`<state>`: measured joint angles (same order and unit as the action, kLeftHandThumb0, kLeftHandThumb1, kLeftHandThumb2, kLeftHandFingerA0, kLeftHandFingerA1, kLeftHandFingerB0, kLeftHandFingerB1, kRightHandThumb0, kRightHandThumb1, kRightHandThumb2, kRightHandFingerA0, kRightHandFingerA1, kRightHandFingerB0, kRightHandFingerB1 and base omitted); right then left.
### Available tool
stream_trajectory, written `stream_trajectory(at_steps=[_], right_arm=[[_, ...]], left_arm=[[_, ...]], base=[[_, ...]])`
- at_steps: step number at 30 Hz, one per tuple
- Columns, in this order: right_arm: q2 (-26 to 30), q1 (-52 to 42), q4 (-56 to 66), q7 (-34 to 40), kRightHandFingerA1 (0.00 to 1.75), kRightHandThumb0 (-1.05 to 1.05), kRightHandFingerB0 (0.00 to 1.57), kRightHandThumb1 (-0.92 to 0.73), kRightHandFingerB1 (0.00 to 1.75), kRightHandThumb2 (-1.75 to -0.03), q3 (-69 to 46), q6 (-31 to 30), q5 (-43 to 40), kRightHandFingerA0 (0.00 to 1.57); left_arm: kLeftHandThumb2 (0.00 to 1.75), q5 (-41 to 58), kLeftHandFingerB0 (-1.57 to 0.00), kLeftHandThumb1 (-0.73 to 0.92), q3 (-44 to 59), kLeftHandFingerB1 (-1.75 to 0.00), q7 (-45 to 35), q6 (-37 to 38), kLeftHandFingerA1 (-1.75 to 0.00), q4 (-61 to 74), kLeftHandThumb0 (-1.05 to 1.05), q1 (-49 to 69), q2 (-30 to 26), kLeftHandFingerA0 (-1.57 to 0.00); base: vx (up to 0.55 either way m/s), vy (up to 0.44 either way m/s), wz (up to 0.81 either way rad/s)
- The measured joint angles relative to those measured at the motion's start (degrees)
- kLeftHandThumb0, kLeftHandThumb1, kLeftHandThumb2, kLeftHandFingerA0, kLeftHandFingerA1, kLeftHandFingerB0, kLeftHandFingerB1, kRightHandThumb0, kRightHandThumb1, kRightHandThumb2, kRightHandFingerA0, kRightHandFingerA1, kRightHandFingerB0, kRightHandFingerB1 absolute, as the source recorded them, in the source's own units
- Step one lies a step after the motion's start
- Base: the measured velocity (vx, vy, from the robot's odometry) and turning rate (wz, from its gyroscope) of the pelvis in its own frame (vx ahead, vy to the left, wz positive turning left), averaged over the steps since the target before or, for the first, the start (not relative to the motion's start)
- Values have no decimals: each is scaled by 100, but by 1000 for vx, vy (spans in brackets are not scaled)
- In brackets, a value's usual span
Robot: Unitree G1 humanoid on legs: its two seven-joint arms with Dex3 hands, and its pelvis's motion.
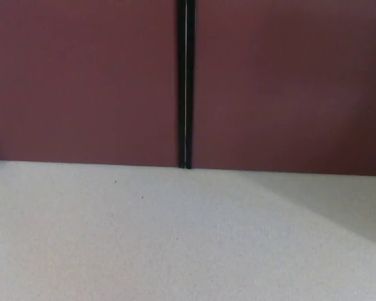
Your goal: The robot walks towards the door handle and put its right hand on it and twist the handle
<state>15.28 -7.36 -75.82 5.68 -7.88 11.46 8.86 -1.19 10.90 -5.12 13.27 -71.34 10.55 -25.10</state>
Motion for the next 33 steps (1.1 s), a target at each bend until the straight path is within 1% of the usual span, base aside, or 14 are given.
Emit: stream_trajectory(at_steps=[9, 21, 26, 27, 30, 33], right_arm=[[0, -18, -24, 23, 58, -39, 49, -53, 50, -76, 27, 155, -20, 66], [-21, 7, -42, 89, 58, -37, 49, -53, 49, -75, 66, 179, -46, 68], [60, -4, -38, 98, 58, -37, 48, -54, 49, -75, 46, 202, -51, 67], [60, -5, -39, 97, 54, -25, 50, -63, 38, -60, 47, 206, -51, 78], [60, -34, -51, 170, 61, -23, 49, -63, 37, -59, 36, 220, -49, 79], [64, -73, -43, 339, 61, -23, 49, -63, 37, -59, 40, 245, -44, 79]], left_arm=[[95, 11, -16, 59, 45, -47, -53, 176, -56, -48, 1, 29, -7, -33], [95, 13, -16, 59, 97, -47, -52, 206, -57, -110, 1, 3, -28, -36], [95, 3, -16, 59, 80, -47, -54, 240, -57, -112, 1, -18, -20, -36], [95, 3, -16, 58, 80, -47, -53, 242, -56, -116, 3, -10, -21, -34], [95, 0, -15, 58, 79, -47, -52, 262, -55, -137, 3, 12, -23, -33], [95, -5, -15, 58, 77, -47, -42, 268, -55, -170, 3, 25, -22, -33]], base=[[0, 0, 0], [0, 0, 0], [-16, -19, 6], [0, 0, 0], [7, 69, -3], [98, 198, -4]])
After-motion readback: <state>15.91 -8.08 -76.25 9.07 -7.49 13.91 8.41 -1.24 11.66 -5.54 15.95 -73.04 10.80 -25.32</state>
